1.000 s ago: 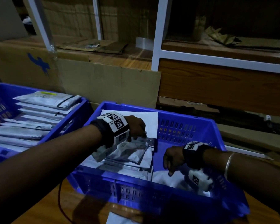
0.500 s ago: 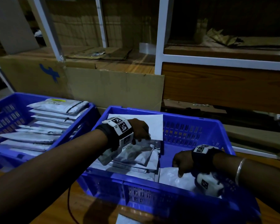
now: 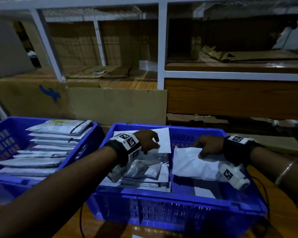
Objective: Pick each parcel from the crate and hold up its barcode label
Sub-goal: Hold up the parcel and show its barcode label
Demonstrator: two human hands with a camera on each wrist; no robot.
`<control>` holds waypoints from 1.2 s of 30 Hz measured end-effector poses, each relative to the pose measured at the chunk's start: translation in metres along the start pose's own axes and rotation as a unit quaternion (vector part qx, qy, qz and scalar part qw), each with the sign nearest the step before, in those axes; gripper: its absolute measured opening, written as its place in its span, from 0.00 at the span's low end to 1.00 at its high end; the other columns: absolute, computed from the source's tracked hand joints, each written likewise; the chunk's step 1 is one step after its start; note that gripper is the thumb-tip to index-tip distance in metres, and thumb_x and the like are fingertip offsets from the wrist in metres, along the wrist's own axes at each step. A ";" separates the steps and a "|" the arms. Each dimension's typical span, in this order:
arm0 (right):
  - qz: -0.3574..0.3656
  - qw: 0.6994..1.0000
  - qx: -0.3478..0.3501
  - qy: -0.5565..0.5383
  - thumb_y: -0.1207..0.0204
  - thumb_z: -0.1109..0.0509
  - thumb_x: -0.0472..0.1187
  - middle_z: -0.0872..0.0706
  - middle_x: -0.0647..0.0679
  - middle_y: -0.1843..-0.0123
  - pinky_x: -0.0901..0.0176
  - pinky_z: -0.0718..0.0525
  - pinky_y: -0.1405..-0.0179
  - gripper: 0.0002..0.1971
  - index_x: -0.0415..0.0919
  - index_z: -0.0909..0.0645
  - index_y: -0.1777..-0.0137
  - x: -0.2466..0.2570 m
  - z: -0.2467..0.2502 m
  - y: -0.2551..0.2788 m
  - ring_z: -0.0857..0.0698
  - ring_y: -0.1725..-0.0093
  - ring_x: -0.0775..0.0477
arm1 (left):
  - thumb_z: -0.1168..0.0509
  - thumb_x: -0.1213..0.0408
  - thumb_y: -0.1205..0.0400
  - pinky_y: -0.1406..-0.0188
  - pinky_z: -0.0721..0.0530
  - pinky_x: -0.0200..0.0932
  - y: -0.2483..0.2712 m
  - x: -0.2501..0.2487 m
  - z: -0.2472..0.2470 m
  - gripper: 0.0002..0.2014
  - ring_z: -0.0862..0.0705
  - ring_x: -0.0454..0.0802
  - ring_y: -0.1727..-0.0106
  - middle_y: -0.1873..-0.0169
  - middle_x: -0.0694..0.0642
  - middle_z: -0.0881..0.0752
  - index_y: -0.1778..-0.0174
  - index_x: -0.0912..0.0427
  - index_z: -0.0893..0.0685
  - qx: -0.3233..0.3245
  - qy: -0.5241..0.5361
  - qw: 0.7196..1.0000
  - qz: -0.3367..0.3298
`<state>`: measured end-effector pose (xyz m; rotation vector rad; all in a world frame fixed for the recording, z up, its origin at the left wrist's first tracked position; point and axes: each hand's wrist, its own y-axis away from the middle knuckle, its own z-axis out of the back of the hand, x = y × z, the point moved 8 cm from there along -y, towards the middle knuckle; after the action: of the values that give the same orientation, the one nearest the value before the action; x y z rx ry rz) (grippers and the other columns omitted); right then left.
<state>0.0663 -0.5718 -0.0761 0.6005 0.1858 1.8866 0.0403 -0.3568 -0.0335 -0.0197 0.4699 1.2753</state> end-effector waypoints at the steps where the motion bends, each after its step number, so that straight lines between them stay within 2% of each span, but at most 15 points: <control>1: -0.005 1.000 -0.016 -0.006 0.32 0.23 0.35 0.10 0.49 0.47 0.52 0.16 0.42 0.14 0.48 0.13 0.46 0.000 0.007 0.006 0.13 0.45 0.46 | 0.35 0.55 0.16 0.72 0.19 0.33 0.001 -0.002 0.003 0.18 0.11 0.52 0.67 0.46 0.57 0.11 0.32 0.57 0.21 -0.017 0.010 1.000 -0.011; 3: -0.013 0.999 -0.045 -0.017 0.29 0.24 0.34 0.10 0.48 0.46 0.52 0.17 0.44 0.13 0.49 0.14 0.47 0.002 0.021 0.019 0.13 0.45 0.46 | 0.35 0.56 0.17 0.62 0.17 0.37 0.005 -0.004 0.011 0.19 0.12 0.50 0.68 0.48 0.57 0.10 0.31 0.56 0.22 -0.057 0.040 0.997 -0.031; 5: -0.018 0.997 -0.071 -0.039 0.27 0.24 0.34 0.10 0.47 0.44 0.51 0.17 0.43 0.13 0.48 0.14 0.45 0.006 0.033 0.034 0.13 0.44 0.45 | 0.34 0.55 0.17 0.65 0.18 0.38 0.009 -0.005 0.019 0.19 0.13 0.48 0.67 0.49 0.58 0.10 0.32 0.57 0.21 -0.088 0.082 0.992 -0.049; 7: -0.021 0.993 -0.095 -0.064 0.26 0.25 0.34 0.12 0.47 0.42 0.51 0.18 0.42 0.13 0.44 0.14 0.41 0.011 0.044 0.050 0.14 0.42 0.44 | 0.34 0.52 0.17 0.67 0.20 0.38 0.014 -0.007 0.025 0.20 0.11 0.51 0.58 0.48 0.58 0.10 0.32 0.57 0.20 -0.107 0.106 0.986 -0.069; 11: -0.011 0.985 -0.144 -0.096 0.25 0.24 0.39 0.16 0.53 0.40 0.52 0.20 0.37 0.10 0.51 0.15 0.46 0.023 0.063 0.073 0.18 0.38 0.49 | 0.35 0.48 0.17 0.57 0.20 0.42 0.023 -0.010 0.029 0.23 0.14 0.55 0.44 0.40 0.58 0.13 0.31 0.58 0.20 -0.123 0.153 0.976 -0.095; 15: 0.006 0.972 -0.178 -0.155 0.26 0.23 0.37 0.17 0.49 0.31 0.46 0.21 0.31 0.12 0.47 0.12 0.43 0.040 0.065 0.079 0.19 0.32 0.48 | 0.36 0.47 0.17 0.48 0.19 0.49 0.031 -0.014 0.031 0.20 0.17 0.57 0.40 0.38 0.60 0.15 0.38 0.59 0.18 -0.126 0.196 0.965 -0.119; 18: 0.033 0.969 -0.189 -0.157 0.27 0.22 0.37 0.13 0.49 0.34 0.43 0.19 0.33 0.15 0.46 0.11 0.41 0.063 0.058 0.076 0.16 0.35 0.48 | 0.37 0.45 0.17 0.39 0.21 0.47 0.035 -0.007 0.039 0.24 0.18 0.56 0.37 0.36 0.57 0.17 0.32 0.58 0.19 -0.140 0.245 0.952 -0.118; 19: 0.041 0.967 -0.191 -0.161 0.27 0.22 0.37 0.11 0.50 0.38 0.46 0.17 0.35 0.14 0.46 0.11 0.42 0.071 0.057 0.074 0.13 0.40 0.50 | 0.37 0.45 0.17 0.41 0.20 0.48 0.037 -0.005 0.041 0.24 0.18 0.55 0.38 0.37 0.57 0.17 0.32 0.58 0.20 -0.137 0.264 0.947 -0.120; 21: 0.055 0.965 -0.190 -0.170 0.26 0.23 0.37 0.10 0.52 0.41 0.52 0.16 0.39 0.13 0.46 0.12 0.42 0.088 0.053 0.069 0.13 0.43 0.54 | 0.37 0.48 0.16 0.54 0.18 0.41 0.040 -0.001 0.046 0.21 0.15 0.55 0.43 0.42 0.57 0.15 0.35 0.60 0.19 -0.136 0.285 0.940 -0.130; 23: 0.075 0.963 -0.189 -0.175 0.25 0.23 0.38 0.10 0.52 0.41 0.50 0.15 0.39 0.13 0.45 0.11 0.41 0.106 0.052 0.065 0.12 0.44 0.53 | 0.35 0.54 0.16 0.70 0.22 0.34 0.043 0.005 0.055 0.12 0.15 0.51 0.55 0.51 0.57 0.13 0.45 0.59 0.18 -0.148 0.304 0.930 -0.143; 24: 0.086 0.963 -0.189 -0.171 0.25 0.23 0.39 0.09 0.53 0.42 0.47 0.14 0.39 0.13 0.45 0.11 0.41 0.113 0.052 0.062 0.11 0.45 0.53 | 0.34 0.56 0.17 0.73 0.23 0.35 0.044 0.011 0.060 0.09 0.17 0.49 0.60 0.56 0.56 0.13 0.49 0.58 0.17 -0.153 0.305 0.928 -0.146; 26: 0.107 0.961 -0.189 -0.168 0.26 0.22 0.41 0.09 0.53 0.43 0.44 0.14 0.39 0.14 0.45 0.11 0.40 0.127 0.052 0.056 0.11 0.46 0.53 | 0.32 0.58 0.18 0.74 0.22 0.40 0.047 0.024 0.070 0.07 0.19 0.49 0.66 0.63 0.56 0.14 0.53 0.59 0.15 -0.160 0.297 0.930 -0.148; 30: 0.159 0.950 -0.203 -0.178 0.27 0.21 0.44 0.08 0.50 0.44 0.39 0.14 0.41 0.16 0.41 0.11 0.41 0.157 0.053 0.047 0.10 0.45 0.50 | 0.30 0.60 0.19 0.70 0.17 0.48 0.051 0.054 0.086 0.08 0.18 0.53 0.67 0.68 0.58 0.16 0.60 0.60 0.15 -0.183 0.337 0.914 -0.130; 33: 0.166 0.945 -0.214 -0.184 0.27 0.21 0.45 0.08 0.45 0.45 0.38 0.15 0.41 0.17 0.36 0.12 0.42 0.166 0.052 0.036 0.10 0.46 0.47 | 0.30 0.62 0.19 0.73 0.24 0.40 0.057 0.069 0.096 0.09 0.21 0.50 0.71 0.72 0.57 0.18 0.65 0.59 0.16 -0.213 0.366 0.896 -0.132; 36: 0.179 0.943 -0.210 -0.187 0.31 0.21 0.57 0.08 0.43 0.47 0.33 0.15 0.44 0.24 0.37 0.12 0.45 0.171 0.047 0.026 0.11 0.46 0.42 | 0.31 0.64 0.19 0.80 0.29 0.32 0.064 0.085 0.106 0.12 0.26 0.40 0.79 0.79 0.50 0.22 0.68 0.58 0.19 -0.254 0.380 0.879 -0.132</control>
<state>0.0200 -0.4342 0.0289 0.7135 -0.5963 2.0290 0.0339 -0.2314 0.0483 -1.0307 0.7548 1.0502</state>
